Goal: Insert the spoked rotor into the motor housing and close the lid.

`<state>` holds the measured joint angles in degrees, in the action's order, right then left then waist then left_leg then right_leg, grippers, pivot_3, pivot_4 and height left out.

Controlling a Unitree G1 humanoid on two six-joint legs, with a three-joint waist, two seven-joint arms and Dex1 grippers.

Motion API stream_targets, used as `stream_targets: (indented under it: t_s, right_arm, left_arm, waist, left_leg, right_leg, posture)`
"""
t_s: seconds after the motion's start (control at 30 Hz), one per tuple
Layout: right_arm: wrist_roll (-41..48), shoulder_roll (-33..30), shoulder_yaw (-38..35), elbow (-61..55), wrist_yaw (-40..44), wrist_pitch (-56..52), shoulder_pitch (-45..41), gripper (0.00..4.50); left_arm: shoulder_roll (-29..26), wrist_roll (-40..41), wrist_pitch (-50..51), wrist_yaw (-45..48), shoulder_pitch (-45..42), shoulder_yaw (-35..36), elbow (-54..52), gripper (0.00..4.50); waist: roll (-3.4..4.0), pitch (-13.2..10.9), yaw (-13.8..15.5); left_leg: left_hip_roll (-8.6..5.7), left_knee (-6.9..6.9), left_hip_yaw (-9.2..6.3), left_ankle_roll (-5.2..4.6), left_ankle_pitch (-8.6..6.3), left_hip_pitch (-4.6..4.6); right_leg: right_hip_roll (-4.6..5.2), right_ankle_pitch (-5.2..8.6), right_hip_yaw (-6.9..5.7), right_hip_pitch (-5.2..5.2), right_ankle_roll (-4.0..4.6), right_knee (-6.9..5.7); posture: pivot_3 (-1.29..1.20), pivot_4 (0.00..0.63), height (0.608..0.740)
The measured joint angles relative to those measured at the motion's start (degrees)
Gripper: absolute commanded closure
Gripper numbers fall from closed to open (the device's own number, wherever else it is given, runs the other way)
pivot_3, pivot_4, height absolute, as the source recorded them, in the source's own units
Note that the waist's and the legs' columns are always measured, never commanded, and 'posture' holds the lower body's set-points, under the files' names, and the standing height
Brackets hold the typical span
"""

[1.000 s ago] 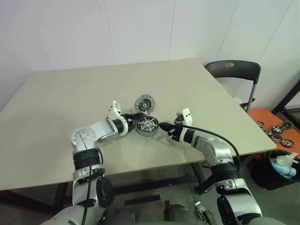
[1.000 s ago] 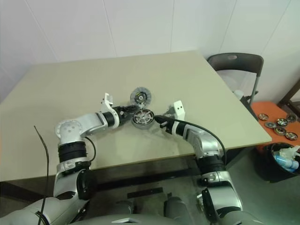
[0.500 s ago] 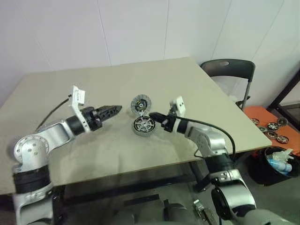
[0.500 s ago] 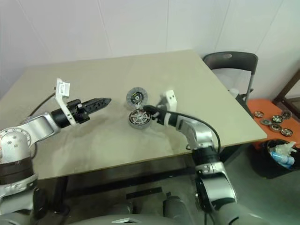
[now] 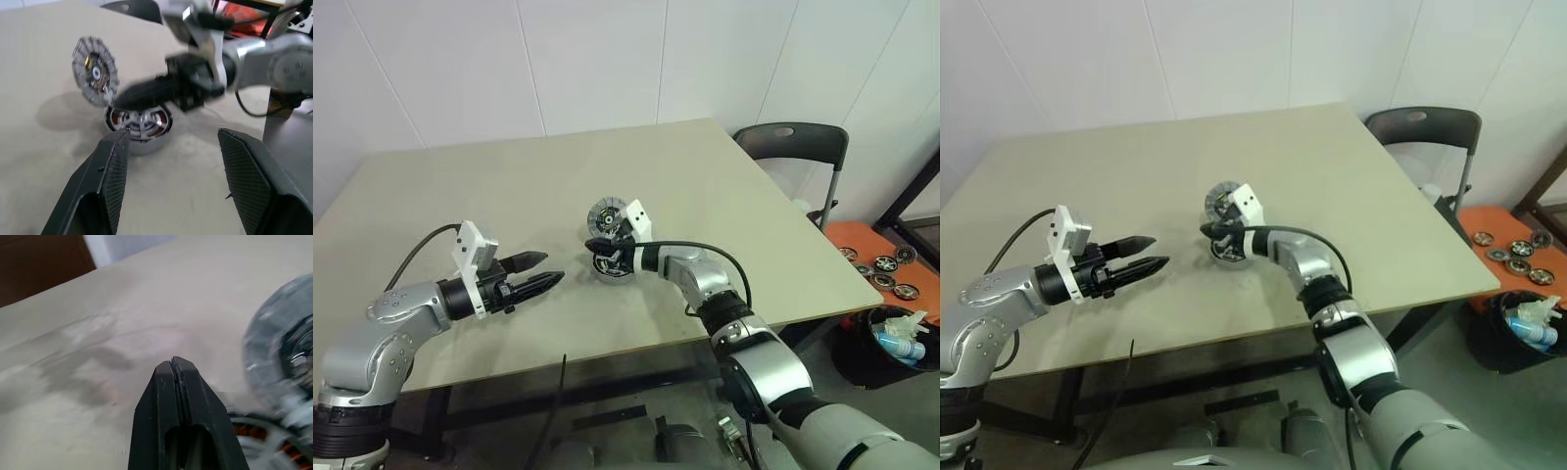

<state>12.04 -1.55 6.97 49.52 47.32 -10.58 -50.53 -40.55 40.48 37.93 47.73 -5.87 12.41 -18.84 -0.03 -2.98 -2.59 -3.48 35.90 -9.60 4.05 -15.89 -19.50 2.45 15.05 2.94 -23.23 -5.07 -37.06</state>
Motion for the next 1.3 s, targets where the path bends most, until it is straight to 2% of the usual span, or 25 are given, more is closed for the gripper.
stream_targets:
  t_s: [0.27, 0.53, 0.83, 1.13, 1.3]
  right_arm:
    - [-1.5, 0.3, -3.3, 9.9, -0.9, 6.9, -5.0, 4.50]
    - [-6.2, -1.7, -1.3, 12.4, 3.5, 7.8, -1.3, 4.50]
    - [-7.2, -3.9, -1.8, 12.6, 3.7, 8.2, -0.8, 4.50]
    - [-4.9, -3.8, -4.1, 9.5, 6.8, 2.2, -0.1, 4.50]
    - [-1.0, -3.8, -8.2, 7.7, 6.8, -0.9, -5.5, 4.50]
  left_arm:
    - [0.9, 0.2, 0.0, -2.7, 1.7, 0.7, -0.6, 1.45]
    - [-0.9, -0.4, -0.9, -2.7, 1.2, 3.8, 0.8, 1.45]
    - [-0.8, -1.2, -1.1, -2.8, 1.1, 4.0, 0.8, 1.45]
    - [0.0, -1.6, -1.1, -2.9, 0.3, 2.2, 0.9, 1.45]
    - [0.8, -1.9, -1.1, -3.5, -0.8, 1.8, 1.3, 1.45]
  waist:
    - [0.03, 0.0, -0.1]
    - [0.05, 0.0, 0.0]
    - [0.05, 0.0, -0.2]
    - [0.06, 0.0, -0.2]
    - [0.10, -0.1, -0.2]
  left_leg:
    - [0.00, 0.00, 0.00, 0.00, 0.00, 0.01]
    - [-0.01, 0.03, 0.01, -0.01, 0.00, 0.01]
    - [0.00, 0.04, 0.01, -0.01, 0.00, 0.07]
    - [0.02, 0.07, 0.00, -0.01, 0.00, 0.05]
    - [0.02, 0.07, 0.01, -0.01, 0.00, 0.05]
  right_leg:
    - [0.00, -0.01, 0.01, 0.00, -0.01, -0.01]
    - [0.00, -0.01, 0.01, 0.02, -0.01, -0.04]
    - [-0.04, -0.01, 0.01, 0.05, -0.01, -0.08]
    - [-0.04, -0.02, 0.01, 0.04, -0.01, -0.10]
    - [-0.02, -0.02, 0.02, 0.02, -0.01, -0.12]
  posture:
    - [0.00, 0.000, 0.740]
    - [0.00, 0.000, 0.740]
    - [0.00, 0.000, 0.740]
    - [0.00, 0.000, 0.740]
    - [0.00, 0.000, 0.740]
